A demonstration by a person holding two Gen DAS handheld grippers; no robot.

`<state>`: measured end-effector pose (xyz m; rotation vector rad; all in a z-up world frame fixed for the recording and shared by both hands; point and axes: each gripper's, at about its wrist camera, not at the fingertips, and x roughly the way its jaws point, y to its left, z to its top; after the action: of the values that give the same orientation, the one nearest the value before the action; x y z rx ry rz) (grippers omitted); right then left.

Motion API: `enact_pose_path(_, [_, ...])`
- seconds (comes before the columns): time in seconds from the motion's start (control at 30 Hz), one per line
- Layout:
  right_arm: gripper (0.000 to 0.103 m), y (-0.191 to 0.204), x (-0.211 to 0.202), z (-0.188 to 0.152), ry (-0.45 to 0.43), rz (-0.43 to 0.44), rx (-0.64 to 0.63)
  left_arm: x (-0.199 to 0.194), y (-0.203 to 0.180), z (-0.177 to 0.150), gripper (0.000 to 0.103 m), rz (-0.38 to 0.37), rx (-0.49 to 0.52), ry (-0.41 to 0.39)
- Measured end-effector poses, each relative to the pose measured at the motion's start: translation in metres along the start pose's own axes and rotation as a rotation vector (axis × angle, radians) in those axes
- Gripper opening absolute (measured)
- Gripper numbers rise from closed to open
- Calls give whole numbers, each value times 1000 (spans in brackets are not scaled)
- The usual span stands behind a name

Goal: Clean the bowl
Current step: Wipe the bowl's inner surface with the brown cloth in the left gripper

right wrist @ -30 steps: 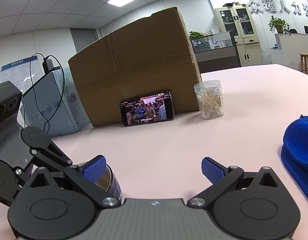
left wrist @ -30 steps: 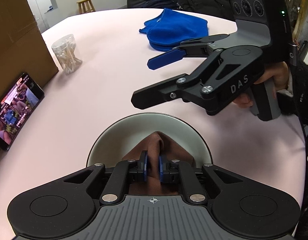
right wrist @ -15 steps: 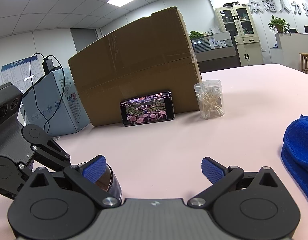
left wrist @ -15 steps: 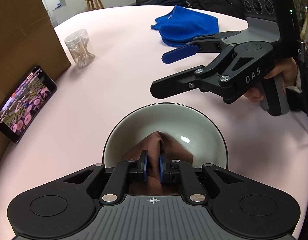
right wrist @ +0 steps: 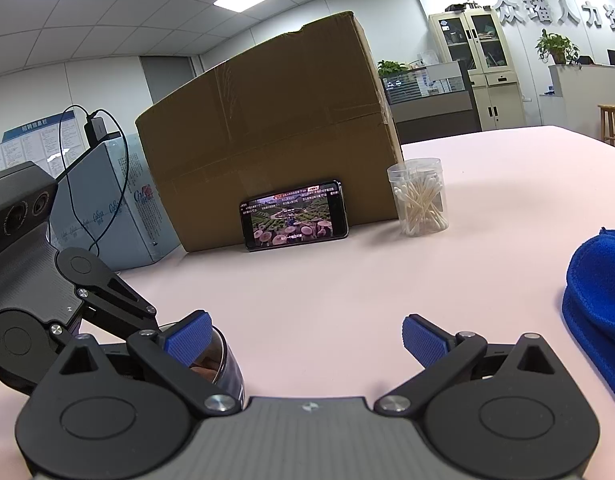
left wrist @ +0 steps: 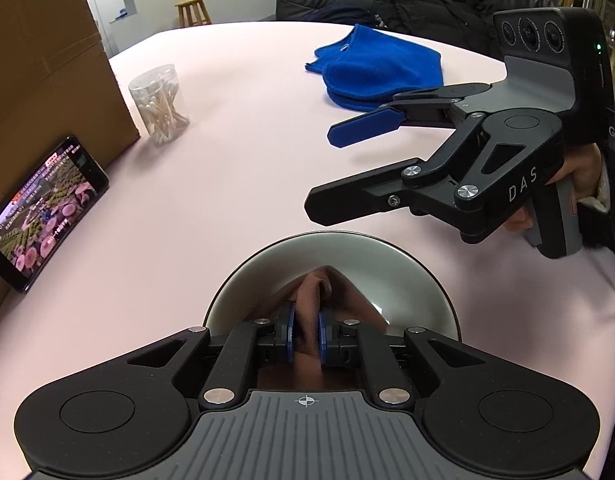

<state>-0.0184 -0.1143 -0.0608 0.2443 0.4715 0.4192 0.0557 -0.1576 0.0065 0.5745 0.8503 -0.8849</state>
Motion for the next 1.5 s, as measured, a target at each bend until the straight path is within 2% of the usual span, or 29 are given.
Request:
enact_pose_path(0.23, [103, 1, -1, -1, 1, 0, 0, -7, 2, -8, 12, 11, -16, 27])
enact_pose_path(0.47, [103, 1, -1, -1, 1, 0, -1, -5, -4, -5, 12, -54, -16, -1])
enact_pose_path(0.67, [103, 0, -2, 0, 2, 0, 0, 0, -7, 1, 12, -11, 13, -13])
enact_pose_path(0.93, [103, 2, -1, 0, 2, 0, -2, -8, -1, -6, 12, 34, 3, 23])
enact_pose_path(1.2, [103, 2, -1, -1, 2, 1, -4, -10, -4, -6, 11, -11, 6, 18])
enact_pose_path(1.5, [103, 2, 0, -1, 4, 0, -3, -6, -9, -2, 12, 13, 33, 7])
